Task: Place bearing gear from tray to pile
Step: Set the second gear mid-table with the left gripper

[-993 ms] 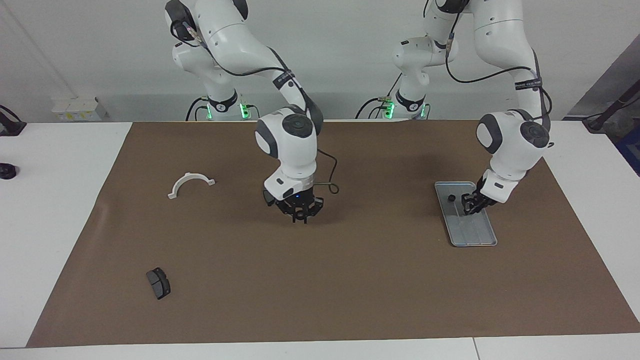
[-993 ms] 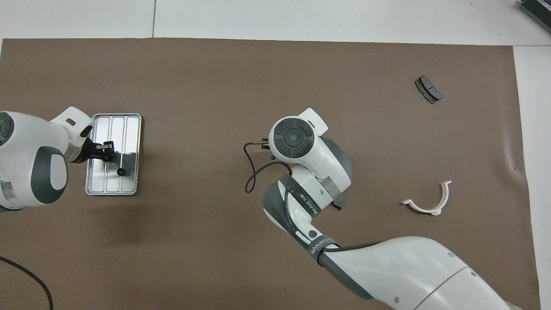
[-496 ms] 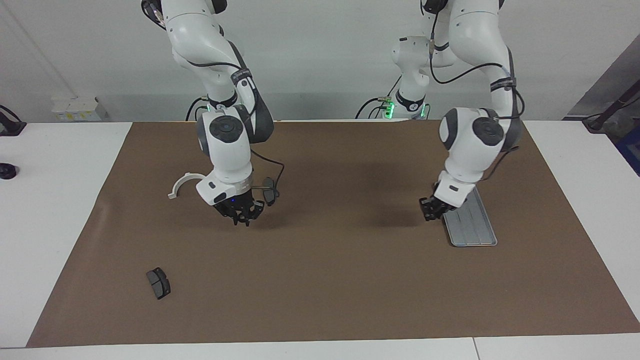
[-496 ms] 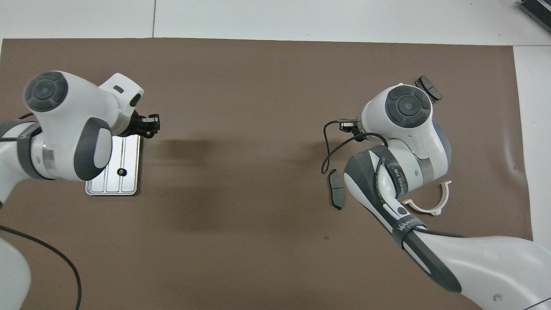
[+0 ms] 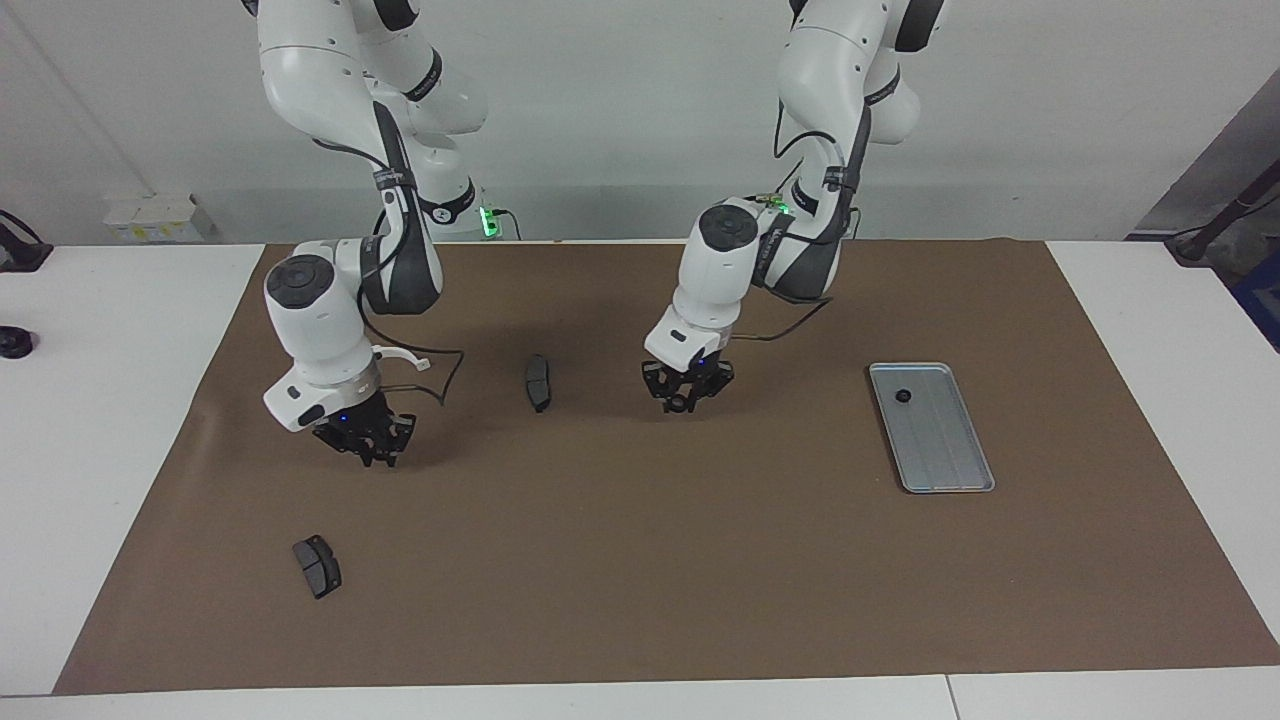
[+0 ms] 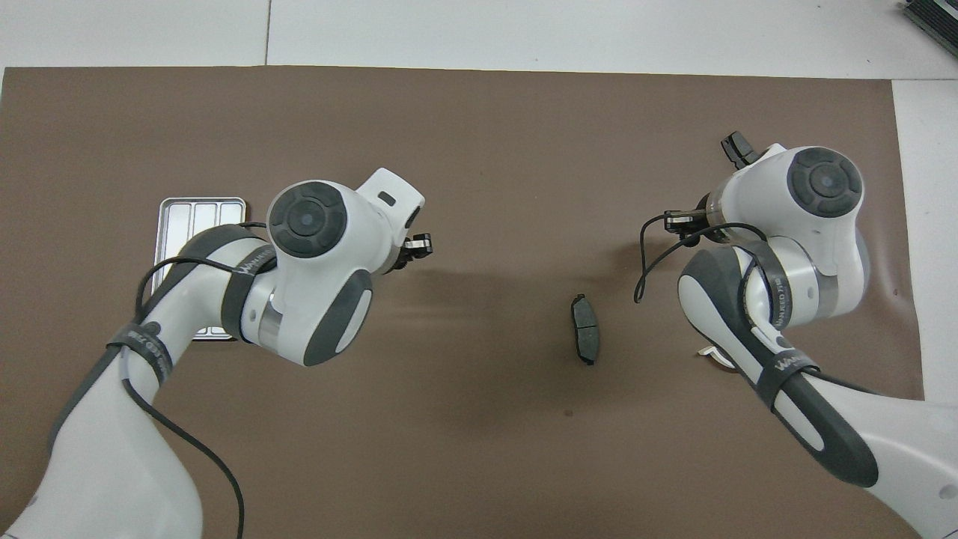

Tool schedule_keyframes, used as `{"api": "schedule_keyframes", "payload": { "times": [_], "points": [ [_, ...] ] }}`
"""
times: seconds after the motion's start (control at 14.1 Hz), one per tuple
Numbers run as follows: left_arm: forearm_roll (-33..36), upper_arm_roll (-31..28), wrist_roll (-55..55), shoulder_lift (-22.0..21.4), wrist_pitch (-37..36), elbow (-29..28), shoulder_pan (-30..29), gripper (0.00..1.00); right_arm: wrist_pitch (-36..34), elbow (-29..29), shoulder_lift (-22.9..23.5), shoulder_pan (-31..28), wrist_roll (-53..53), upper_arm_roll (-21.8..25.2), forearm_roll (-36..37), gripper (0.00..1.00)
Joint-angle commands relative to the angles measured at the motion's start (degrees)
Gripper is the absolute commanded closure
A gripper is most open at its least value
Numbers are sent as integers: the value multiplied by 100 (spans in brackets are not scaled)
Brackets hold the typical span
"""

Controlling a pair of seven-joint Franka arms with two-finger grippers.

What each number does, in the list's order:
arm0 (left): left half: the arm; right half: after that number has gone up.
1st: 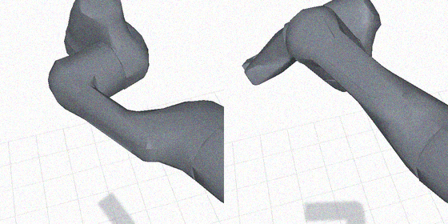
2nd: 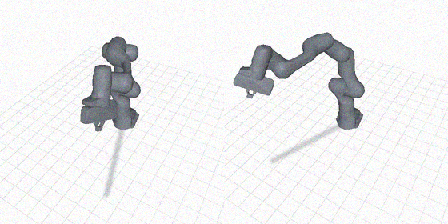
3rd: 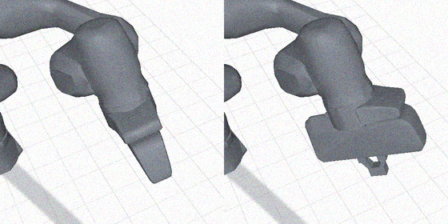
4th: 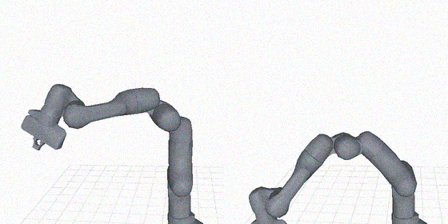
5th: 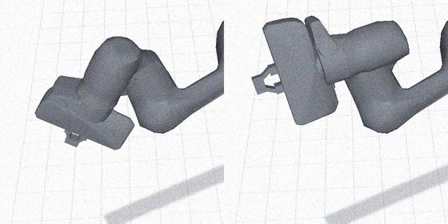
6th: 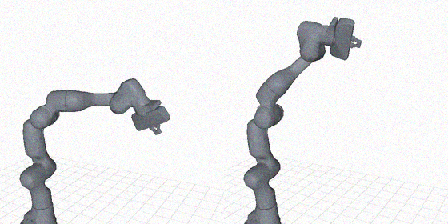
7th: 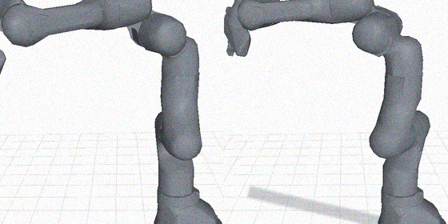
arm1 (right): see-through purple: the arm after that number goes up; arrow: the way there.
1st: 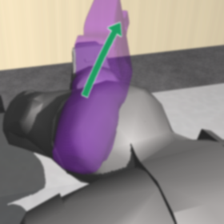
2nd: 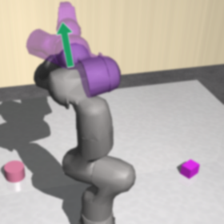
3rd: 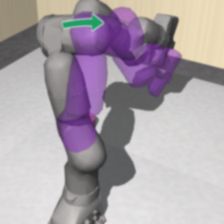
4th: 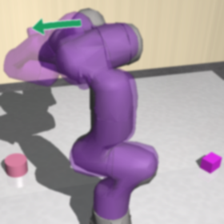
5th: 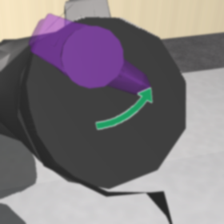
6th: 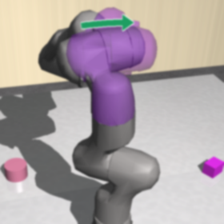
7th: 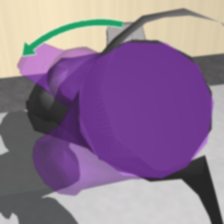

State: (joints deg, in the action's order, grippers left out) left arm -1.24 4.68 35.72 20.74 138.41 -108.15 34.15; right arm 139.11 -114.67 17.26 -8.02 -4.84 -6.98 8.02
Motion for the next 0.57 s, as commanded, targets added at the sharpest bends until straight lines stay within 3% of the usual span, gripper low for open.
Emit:
{"api": "schedule_keyframes", "payload": {
  "times": [0.0, 0.14, 0.21, 0.28, 0.35, 0.43, 0.5],
  "points": [
    [1, -116, 40, 71, 151, 22, 372, 50, 221, -125, 75, -313, 185, -102, -151, 100],
    [1, -116, 49, 71, 361, 22, 452, 0, 336, -125, 155, -392, 220, -102, -405, 100],
    [1, -116, 40, 71, 432, 39, 400, 0, 327, -108, 164, -402, 220, -94, -423, 71],
    [1, -134, 49, 71, 415, 66, 347, 0, 327, -90, 164, -402, 220, -102, -424, 55],
    [1, -177, 40, 54, 363, 75, 190, 0, 319, -55, 138, -349, 203, -102, -424, 30],
    [1, -160, 23, -16, 267, 75, -151, 0, 310, -55, 94, -349, 203, -102, -424, 13],
    [1, -152, 14, -69, 83, 101, -485, 0, 284, -38, 24, -314, 176, -102, -424, 6]
  ]
}}
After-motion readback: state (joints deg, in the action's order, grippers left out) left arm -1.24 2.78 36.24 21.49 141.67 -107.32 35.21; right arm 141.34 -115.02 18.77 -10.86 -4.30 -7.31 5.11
